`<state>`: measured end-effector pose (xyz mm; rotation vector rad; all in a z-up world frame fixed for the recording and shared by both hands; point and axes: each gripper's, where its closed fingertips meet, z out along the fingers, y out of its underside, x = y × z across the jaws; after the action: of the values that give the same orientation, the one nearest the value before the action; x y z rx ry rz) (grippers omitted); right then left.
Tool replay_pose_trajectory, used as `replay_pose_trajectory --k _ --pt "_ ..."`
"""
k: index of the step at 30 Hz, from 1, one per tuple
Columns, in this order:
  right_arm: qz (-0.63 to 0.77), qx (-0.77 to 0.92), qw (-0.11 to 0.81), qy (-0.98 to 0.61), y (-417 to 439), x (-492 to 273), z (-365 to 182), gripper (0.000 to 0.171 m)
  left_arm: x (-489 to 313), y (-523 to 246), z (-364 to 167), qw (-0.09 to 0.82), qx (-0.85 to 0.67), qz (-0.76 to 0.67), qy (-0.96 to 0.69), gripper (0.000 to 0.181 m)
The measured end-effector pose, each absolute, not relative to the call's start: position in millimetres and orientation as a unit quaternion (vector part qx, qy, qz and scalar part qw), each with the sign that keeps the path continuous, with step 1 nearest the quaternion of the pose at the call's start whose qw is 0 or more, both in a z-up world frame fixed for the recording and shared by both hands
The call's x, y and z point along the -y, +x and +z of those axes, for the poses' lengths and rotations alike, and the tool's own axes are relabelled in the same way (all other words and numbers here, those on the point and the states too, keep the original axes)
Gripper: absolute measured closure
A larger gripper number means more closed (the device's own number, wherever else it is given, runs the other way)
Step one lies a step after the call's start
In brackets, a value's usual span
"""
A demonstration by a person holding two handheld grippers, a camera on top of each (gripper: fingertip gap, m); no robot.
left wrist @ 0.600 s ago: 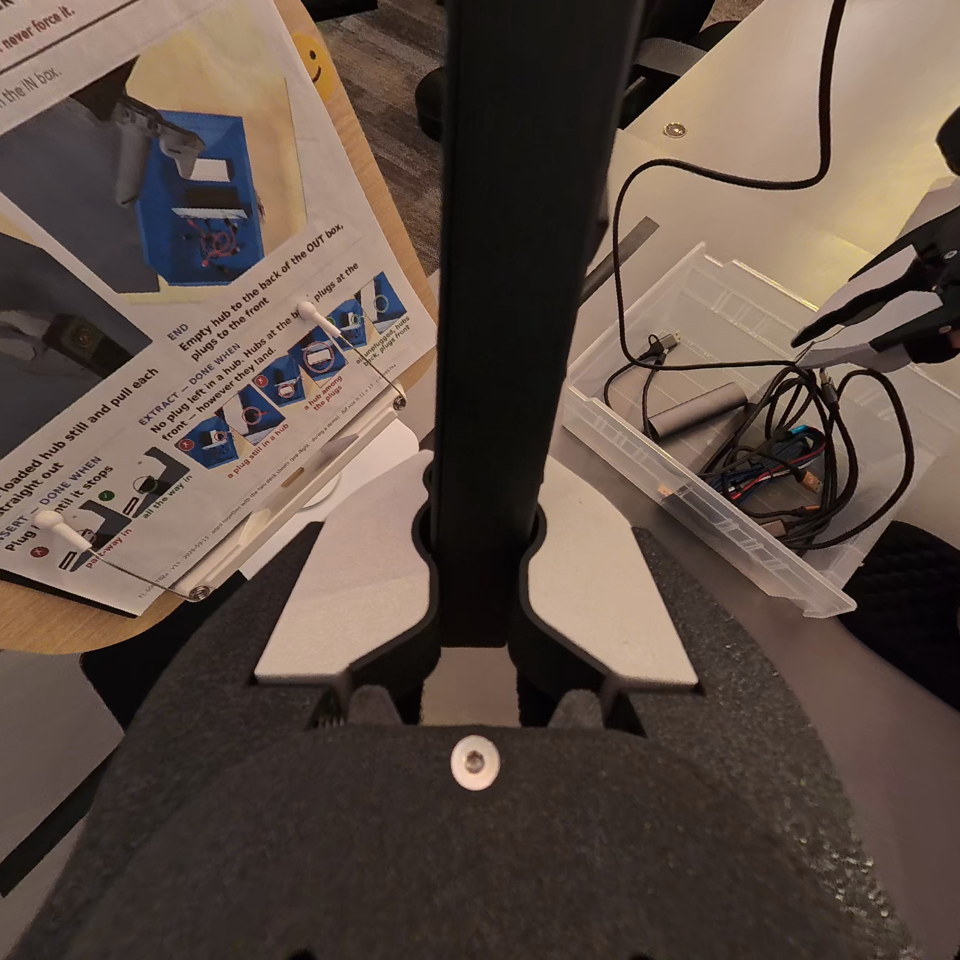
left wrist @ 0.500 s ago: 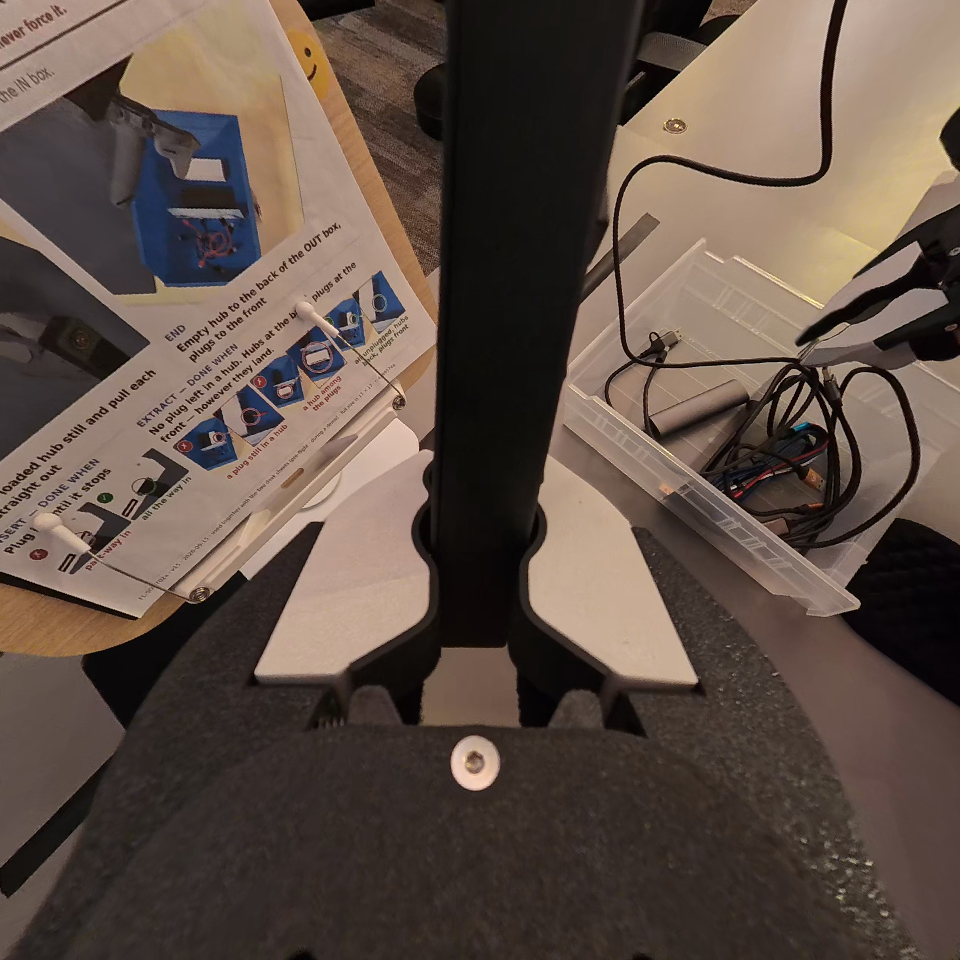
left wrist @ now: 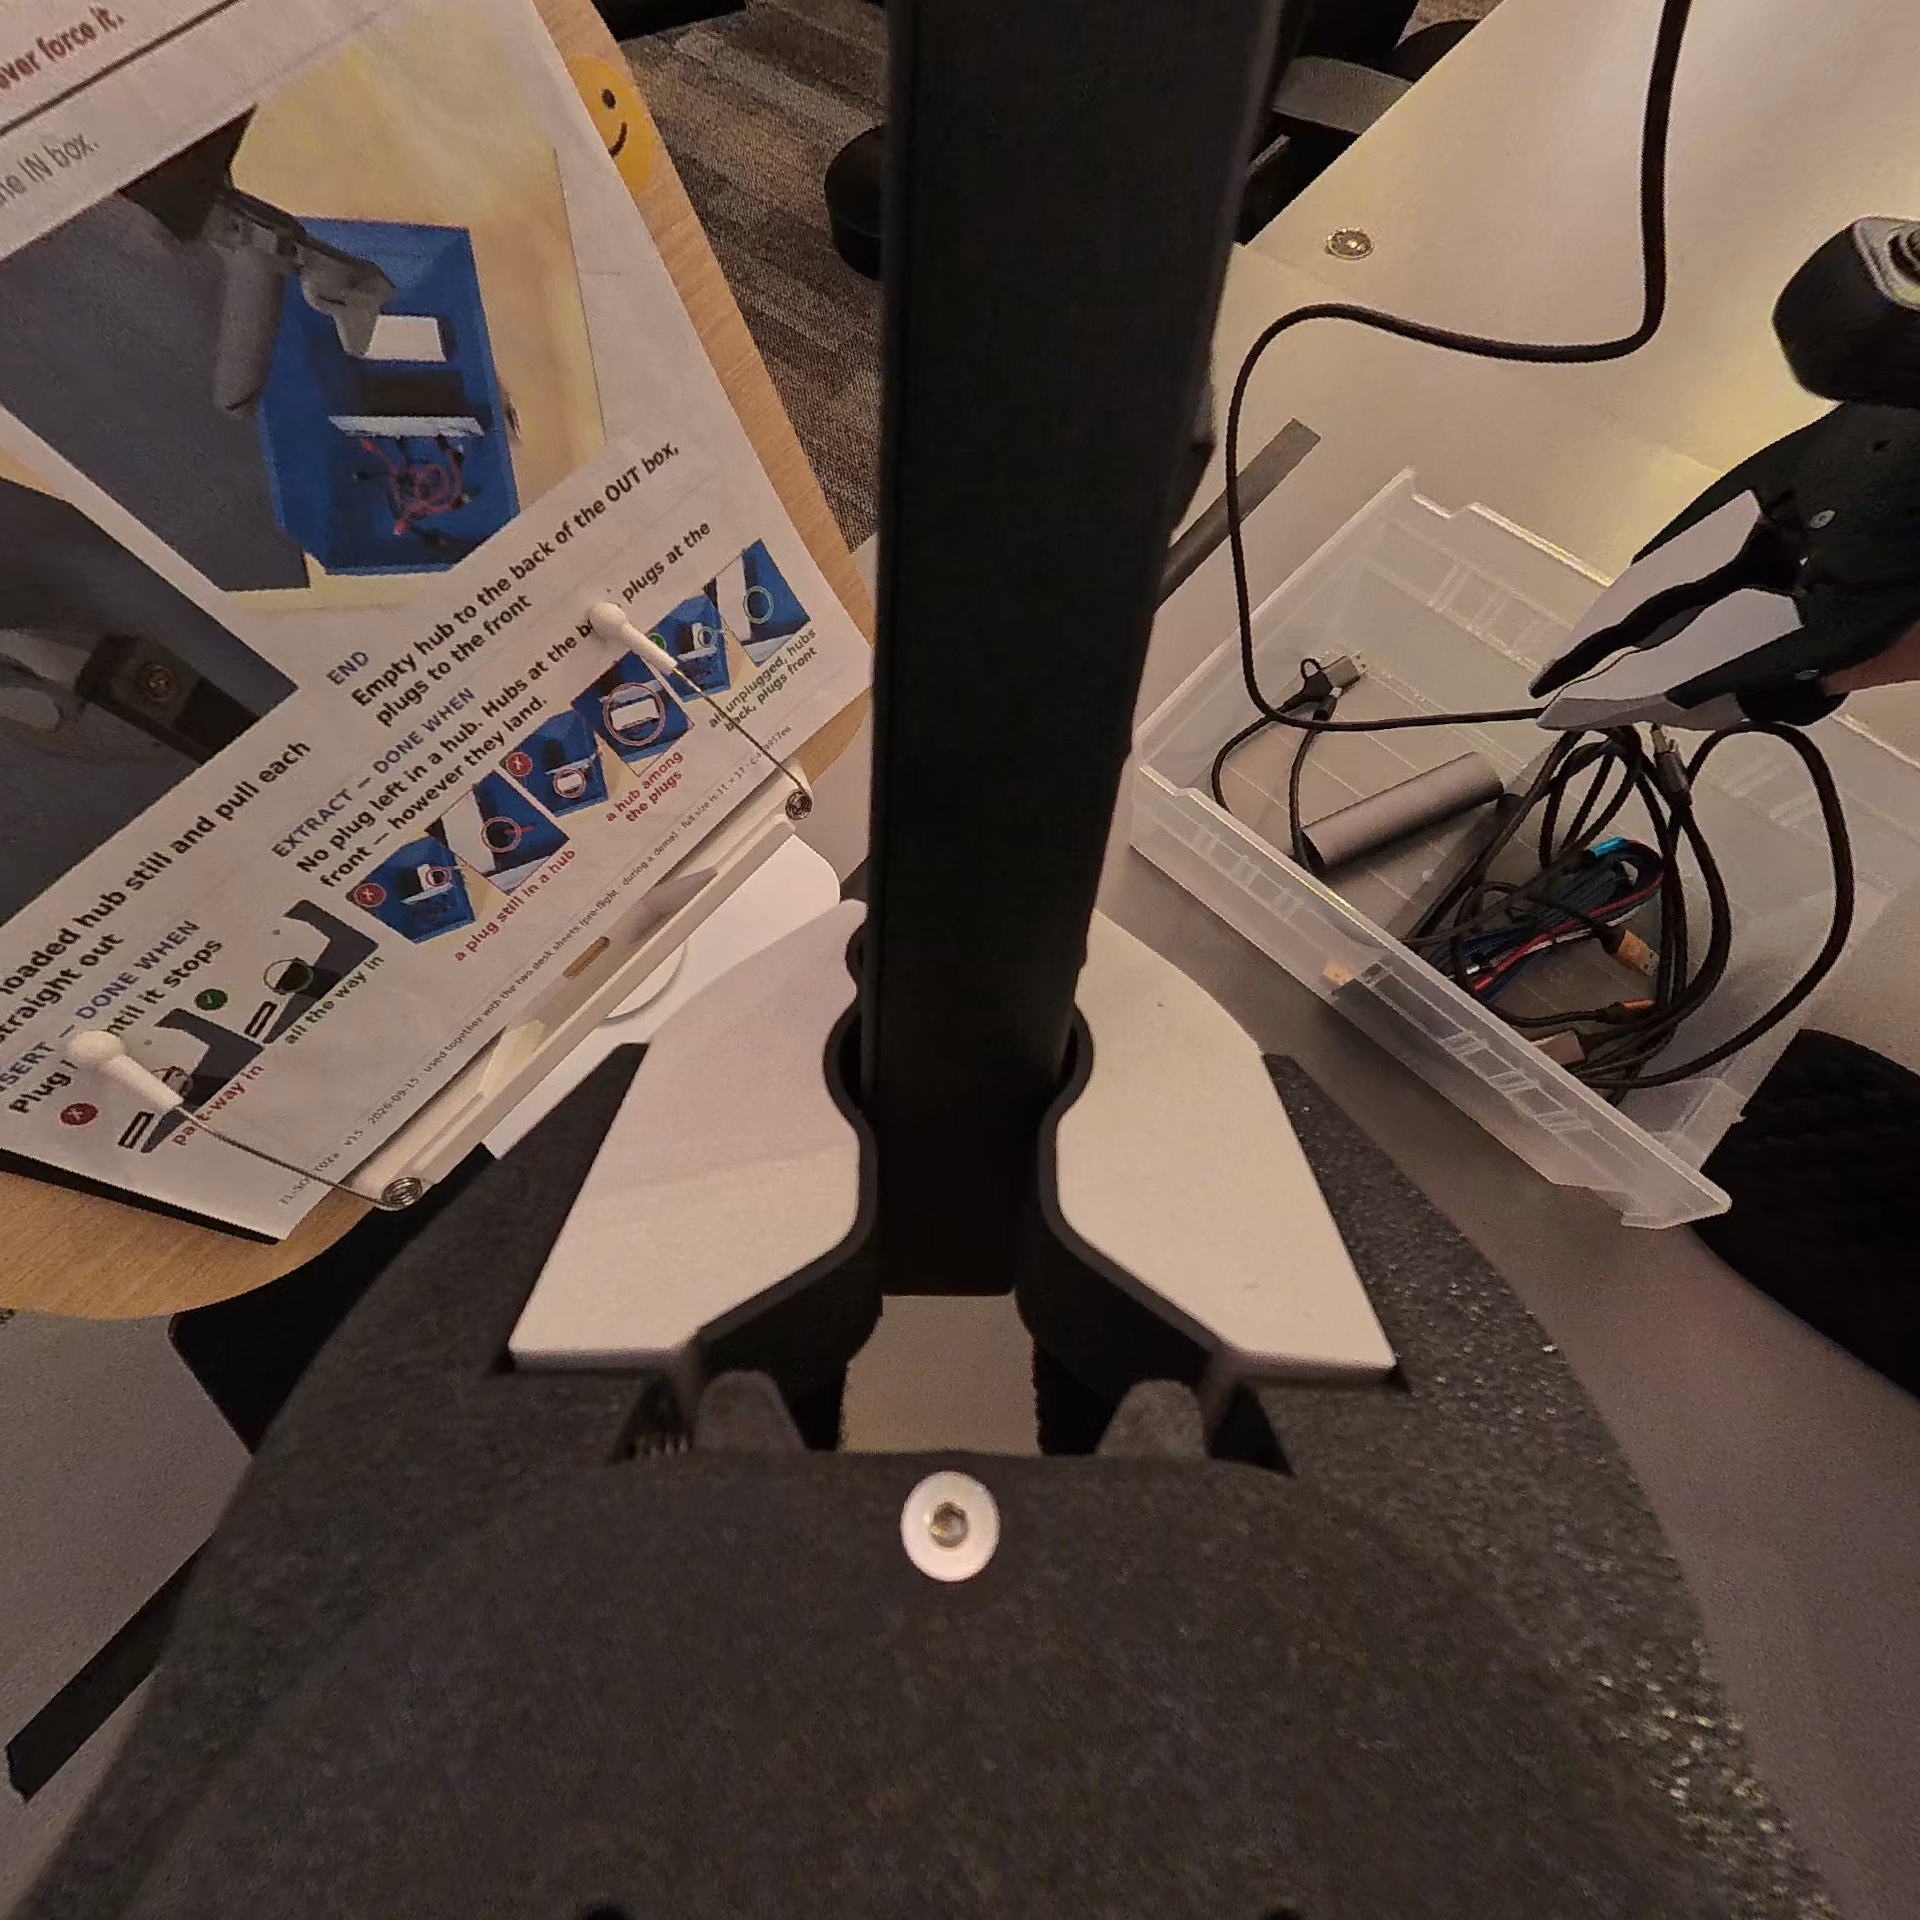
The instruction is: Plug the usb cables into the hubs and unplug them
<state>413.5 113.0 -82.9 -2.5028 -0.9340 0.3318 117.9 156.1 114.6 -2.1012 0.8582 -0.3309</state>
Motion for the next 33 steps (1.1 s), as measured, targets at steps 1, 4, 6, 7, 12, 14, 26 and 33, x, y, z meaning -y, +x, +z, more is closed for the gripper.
replay_pose_trajectory --k 1,4,6,7,12,14,26,33 --pt "0.121 0.339 0.221 -0.906 413 -113 -84 0.158 -156 118 114 0.412 -0.342 -0.132 -0.835 0.154" --pt "0.129 0.348 0.214 -0.903 410 -112 -85 0.166 -156 119 113 0.411 -0.344 -0.132 -0.834 0.152" --pt "0.121 0.353 0.226 -0.9 412 -116 -82 0.166 -156 120 113 0.411 -0.344 -0.132 -0.834 0.152" --pt "0.119 0.357 0.245 -0.894 410 -119 -76 0.166 -156 120 113 0.411 -0.344 -0.132 -0.834 0.152" --pt "0.082 0.368 0.421 -0.825 398 -153 -20 0.166 -156 121 116 0.415 -0.344 -0.133 -0.832 0.152" --pt "0.06 0.365 0.464 -0.805 394 -168 -11 0.166 -155 121 116 0.415 -0.345 -0.132 -0.832 0.152" --pt "-0.018 0.4 0.315 -0.86 404 -170 -82 0.165 -148 127 119 0.418 -0.353 -0.142 -0.825 0.151" --pt "0.056 0.395 0.272 -0.876 410 -139 -86 0.164 -126 143 121 0.415 -0.381 -0.161 -0.81 0.153"
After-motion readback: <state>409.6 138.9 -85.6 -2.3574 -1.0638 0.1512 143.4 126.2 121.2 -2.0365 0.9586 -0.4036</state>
